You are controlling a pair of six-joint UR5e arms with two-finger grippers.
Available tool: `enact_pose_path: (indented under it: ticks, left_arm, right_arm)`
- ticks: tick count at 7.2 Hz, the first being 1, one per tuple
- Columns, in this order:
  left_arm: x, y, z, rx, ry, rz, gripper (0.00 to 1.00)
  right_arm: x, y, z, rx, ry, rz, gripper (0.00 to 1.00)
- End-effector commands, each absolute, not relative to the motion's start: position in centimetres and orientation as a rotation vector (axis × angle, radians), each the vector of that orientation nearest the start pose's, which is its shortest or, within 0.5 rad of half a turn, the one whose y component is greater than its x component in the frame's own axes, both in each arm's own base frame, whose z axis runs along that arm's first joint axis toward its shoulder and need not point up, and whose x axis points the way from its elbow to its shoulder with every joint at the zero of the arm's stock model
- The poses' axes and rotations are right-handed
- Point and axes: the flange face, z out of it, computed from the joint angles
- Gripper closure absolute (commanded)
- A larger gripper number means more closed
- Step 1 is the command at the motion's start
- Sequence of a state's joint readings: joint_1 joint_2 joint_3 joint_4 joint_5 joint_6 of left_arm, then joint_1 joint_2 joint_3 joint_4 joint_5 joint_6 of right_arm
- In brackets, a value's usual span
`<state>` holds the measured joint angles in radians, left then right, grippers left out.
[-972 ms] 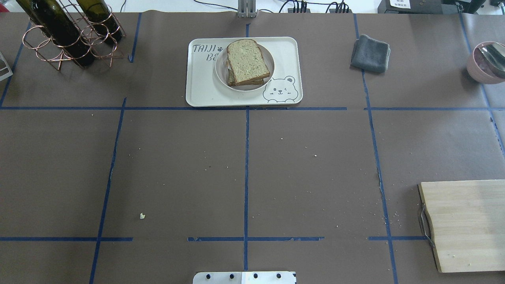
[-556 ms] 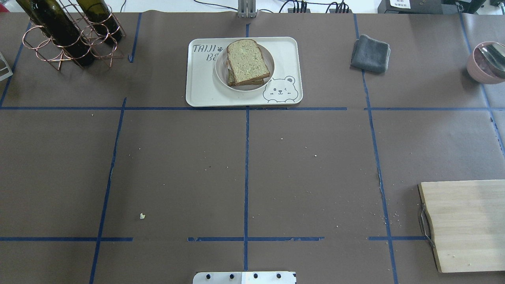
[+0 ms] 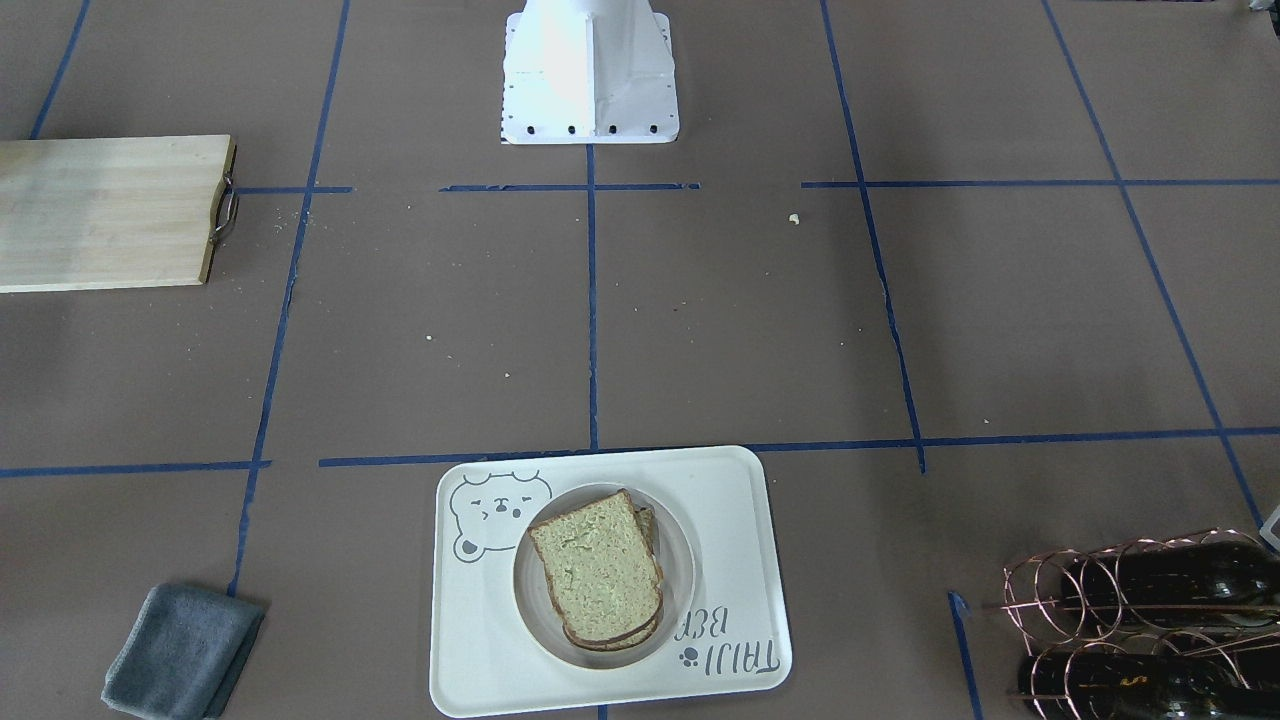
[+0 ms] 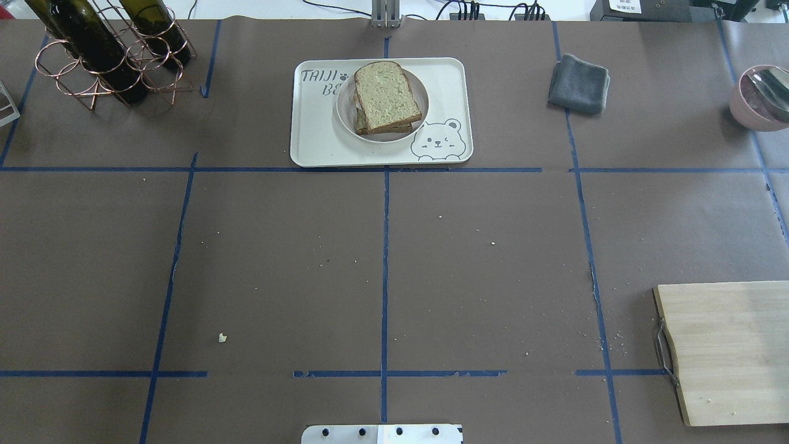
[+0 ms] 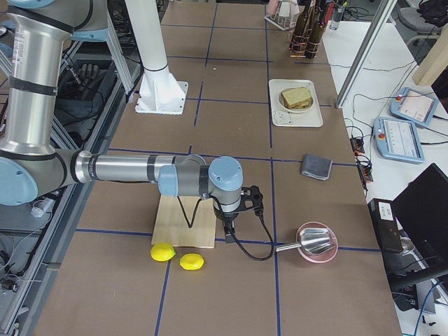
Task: Make sandwich and place on tray
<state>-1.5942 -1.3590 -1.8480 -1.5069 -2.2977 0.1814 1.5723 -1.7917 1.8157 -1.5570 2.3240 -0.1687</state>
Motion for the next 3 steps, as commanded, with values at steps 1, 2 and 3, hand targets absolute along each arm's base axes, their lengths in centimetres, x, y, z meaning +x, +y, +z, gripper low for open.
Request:
enact_pose_path:
  ticks: [1,2,3]
  left_arm:
    - [-7.63,-40.02,62.64,0.076,0.724,0.152,0.00]
    - [-7.63,-40.09,62.58,0.077,0.724,0.152,0.00]
    - [-7.64,-40.16,62.52,0.078,0.724,0.153,0.00]
  right_arm:
    - [6.58,-40.13,63.63,0.101,-0.748,-0.174,0.00]
    - [6.58,-40.14,63.62,0.103,-0.748,-0.176,0.00]
    - [6.58,-40.15,63.54,0.104,-0.748,-0.176,0.00]
